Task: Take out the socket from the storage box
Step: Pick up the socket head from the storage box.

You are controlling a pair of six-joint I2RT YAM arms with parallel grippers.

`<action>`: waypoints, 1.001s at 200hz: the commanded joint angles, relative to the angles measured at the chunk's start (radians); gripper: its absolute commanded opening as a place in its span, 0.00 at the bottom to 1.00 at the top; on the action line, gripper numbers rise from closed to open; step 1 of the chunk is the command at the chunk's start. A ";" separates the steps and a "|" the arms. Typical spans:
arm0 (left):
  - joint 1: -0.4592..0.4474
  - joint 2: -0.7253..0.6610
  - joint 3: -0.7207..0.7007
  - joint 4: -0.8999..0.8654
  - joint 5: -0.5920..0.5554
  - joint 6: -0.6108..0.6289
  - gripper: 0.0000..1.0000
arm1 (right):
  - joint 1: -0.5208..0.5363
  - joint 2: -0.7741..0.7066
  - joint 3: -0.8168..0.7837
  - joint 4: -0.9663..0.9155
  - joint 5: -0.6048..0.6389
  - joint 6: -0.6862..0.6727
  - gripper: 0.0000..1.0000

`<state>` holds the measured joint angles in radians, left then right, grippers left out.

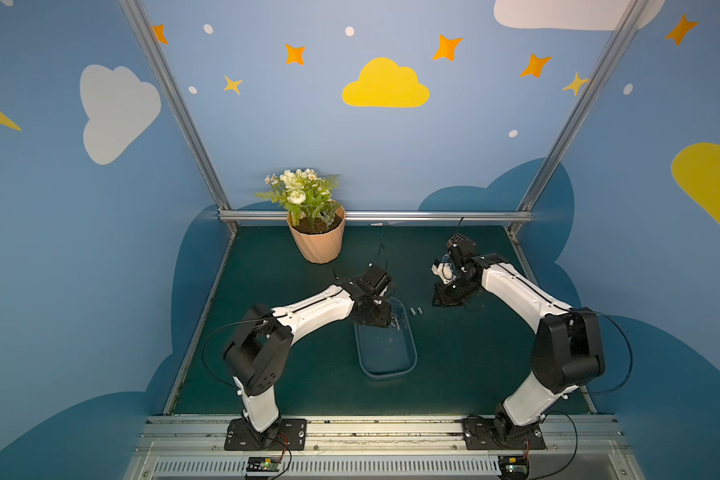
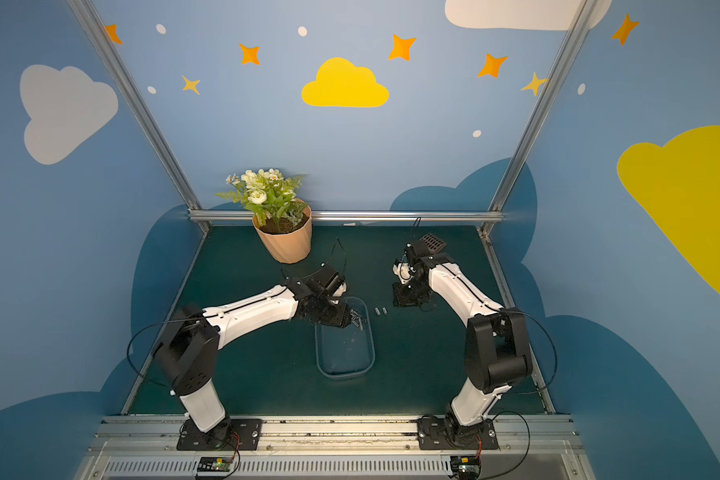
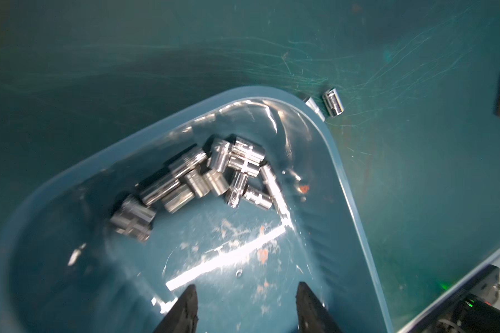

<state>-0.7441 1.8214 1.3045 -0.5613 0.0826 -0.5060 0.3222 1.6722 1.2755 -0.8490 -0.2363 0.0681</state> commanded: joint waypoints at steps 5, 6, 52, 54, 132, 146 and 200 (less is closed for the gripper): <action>-0.010 0.069 0.059 -0.041 -0.006 -0.007 0.54 | -0.012 -0.038 -0.032 0.032 -0.034 0.010 0.31; -0.011 0.071 0.061 -0.042 -0.006 -0.007 0.54 | -0.011 -0.038 -0.033 0.032 -0.033 0.010 0.31; -0.014 0.144 0.104 -0.050 -0.034 0.025 0.46 | -0.023 -0.049 -0.068 0.049 -0.043 0.012 0.31; -0.014 0.146 0.106 -0.051 -0.036 0.027 0.46 | -0.023 -0.049 -0.068 0.049 -0.043 0.012 0.30; -0.014 0.232 0.150 -0.040 -0.067 0.084 0.38 | -0.027 -0.055 -0.089 0.055 -0.050 0.021 0.30; -0.015 0.243 0.157 -0.042 -0.083 0.094 0.38 | -0.028 -0.054 -0.089 0.056 -0.051 0.022 0.30; -0.013 0.275 0.171 -0.029 -0.085 0.126 0.34 | -0.028 -0.053 -0.090 0.058 -0.055 0.029 0.30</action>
<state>-0.7559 2.0621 1.4628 -0.5819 0.0044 -0.4122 0.2996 1.6444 1.1927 -0.7963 -0.2756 0.0864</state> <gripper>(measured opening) 0.350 0.301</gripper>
